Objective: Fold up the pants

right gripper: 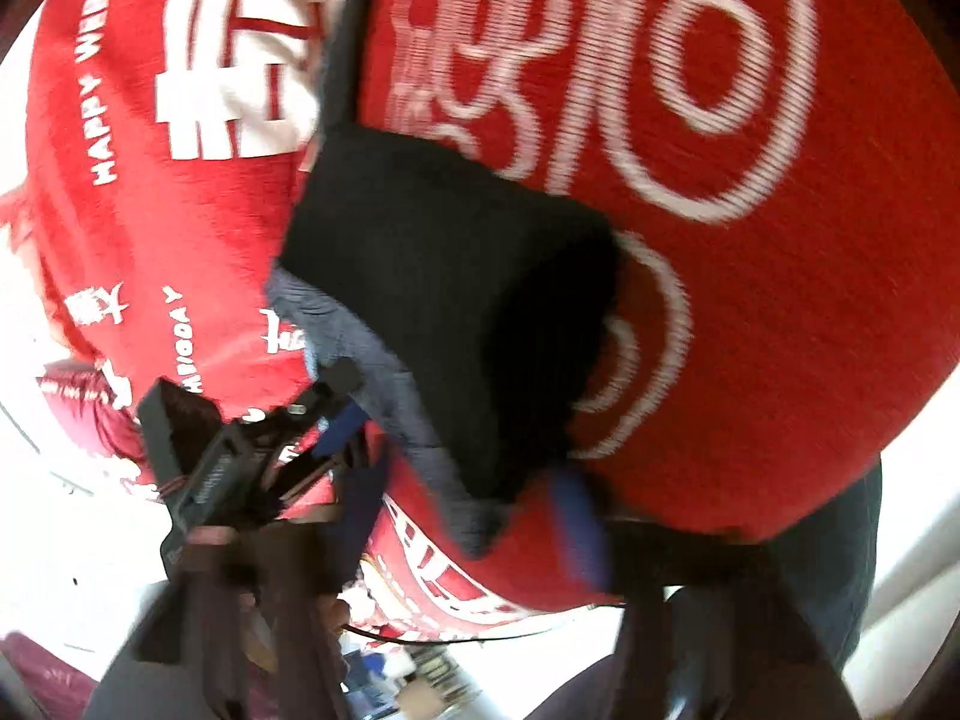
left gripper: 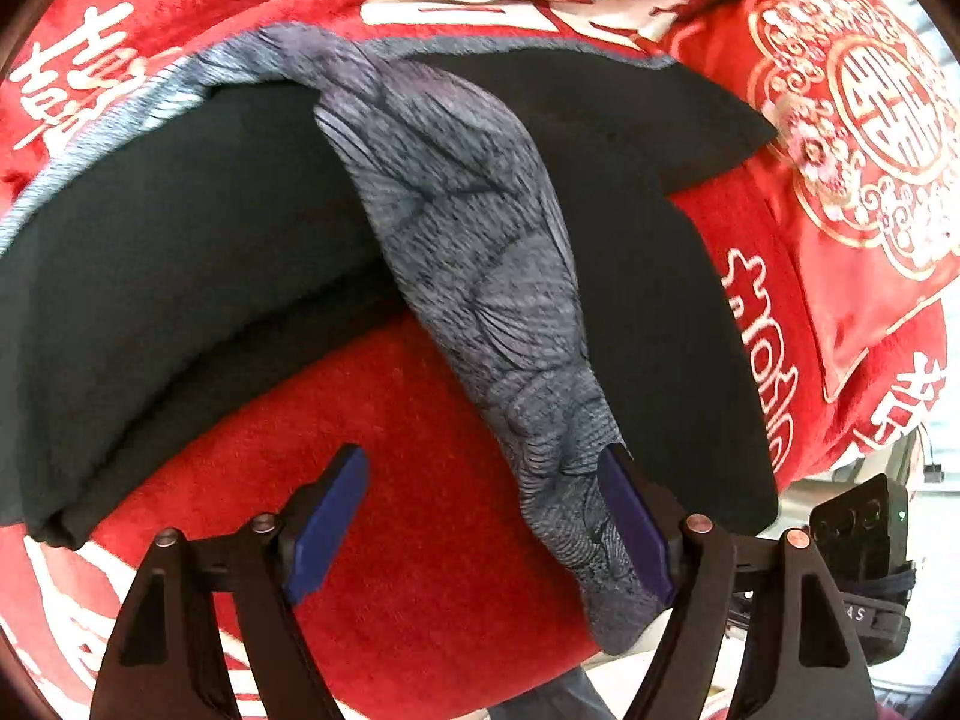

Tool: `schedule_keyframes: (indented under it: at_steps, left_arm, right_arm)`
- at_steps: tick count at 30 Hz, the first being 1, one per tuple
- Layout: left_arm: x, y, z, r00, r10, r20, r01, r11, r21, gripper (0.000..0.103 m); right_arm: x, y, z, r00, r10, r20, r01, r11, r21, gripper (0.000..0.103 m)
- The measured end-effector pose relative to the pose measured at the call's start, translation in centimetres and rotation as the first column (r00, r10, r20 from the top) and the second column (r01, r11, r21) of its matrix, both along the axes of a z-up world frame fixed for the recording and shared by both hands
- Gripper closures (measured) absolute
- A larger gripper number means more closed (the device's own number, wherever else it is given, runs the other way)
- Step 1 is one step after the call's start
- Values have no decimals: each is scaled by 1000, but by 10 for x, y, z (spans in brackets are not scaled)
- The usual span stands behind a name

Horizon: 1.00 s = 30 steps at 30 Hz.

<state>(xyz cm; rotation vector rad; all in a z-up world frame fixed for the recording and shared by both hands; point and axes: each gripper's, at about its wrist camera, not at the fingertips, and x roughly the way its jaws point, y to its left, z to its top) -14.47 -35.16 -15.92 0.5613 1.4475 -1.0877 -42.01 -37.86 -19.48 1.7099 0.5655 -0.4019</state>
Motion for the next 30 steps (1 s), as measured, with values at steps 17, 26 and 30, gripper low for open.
schedule_keyframes:
  at_steps: [17,26,30]
  left_arm:
    - [115,-9,34,934,197,298,-210,978,14,24]
    - [143,-45,7,903,244,354,-276,960,44,24]
    - [152,-46,-5,902,268,338,-311,947,77,24]
  right_arm:
    - [85,-200,143,994,93,63,-70,949,-308,94]
    - [161,-282,187,929,119,-351,-308,774,-554,39]
    - [171,-260,198,909,216,-356,-398,699,-594,38]
